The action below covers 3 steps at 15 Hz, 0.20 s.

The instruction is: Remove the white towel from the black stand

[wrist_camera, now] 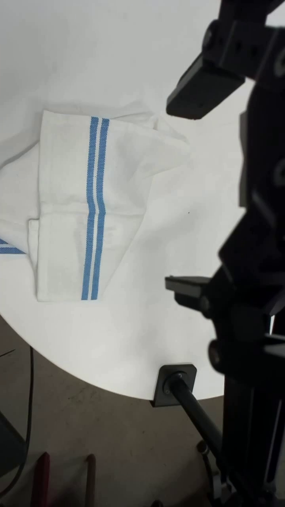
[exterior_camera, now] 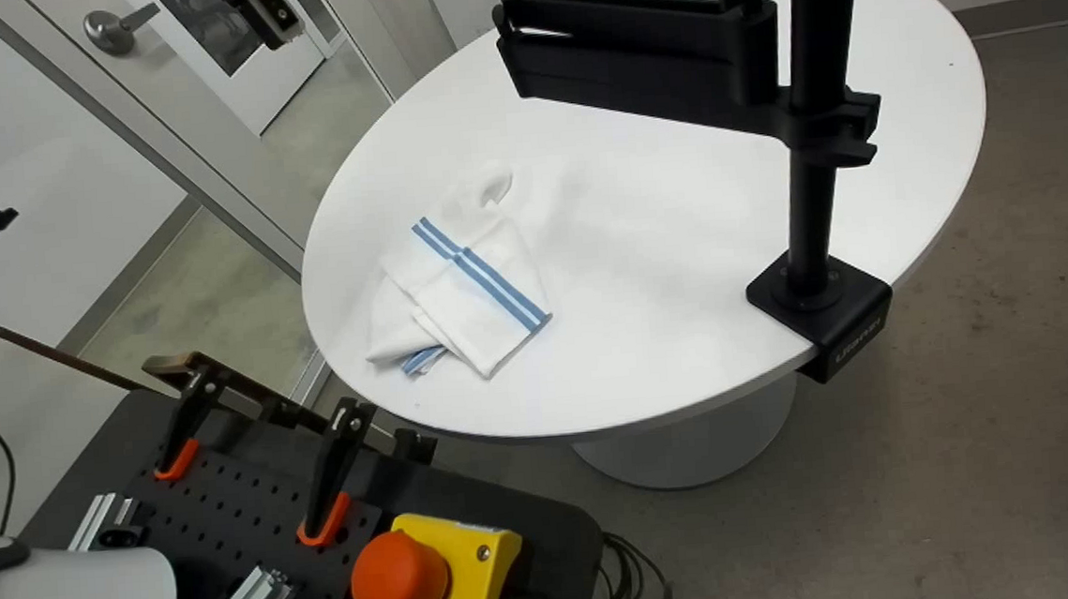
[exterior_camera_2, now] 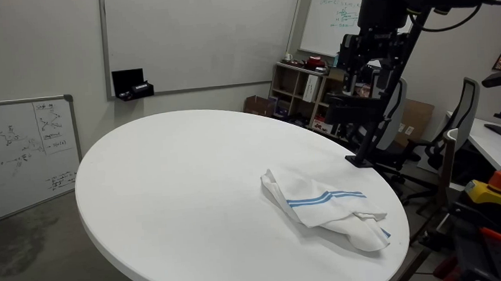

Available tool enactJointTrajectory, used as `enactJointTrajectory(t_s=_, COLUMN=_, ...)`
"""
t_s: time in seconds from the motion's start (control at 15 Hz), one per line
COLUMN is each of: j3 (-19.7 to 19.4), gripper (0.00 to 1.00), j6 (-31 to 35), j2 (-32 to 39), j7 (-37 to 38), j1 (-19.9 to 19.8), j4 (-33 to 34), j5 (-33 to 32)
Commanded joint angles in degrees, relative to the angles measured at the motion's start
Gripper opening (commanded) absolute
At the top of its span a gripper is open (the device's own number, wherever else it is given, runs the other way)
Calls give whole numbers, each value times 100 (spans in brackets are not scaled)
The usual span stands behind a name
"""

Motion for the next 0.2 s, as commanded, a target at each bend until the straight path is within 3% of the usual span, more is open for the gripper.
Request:
enactJointTrajectory(t_s=0.0, j3=-30, gripper=100, j6=-14, j2=-1, j7=-3, j1=29, j4=8, j5=0)
enactJointTrajectory(t_s=0.13, j3=-30, gripper=100, j6=-14, j2=-1, j7=-3, j1=29, j4=8, j5=0)
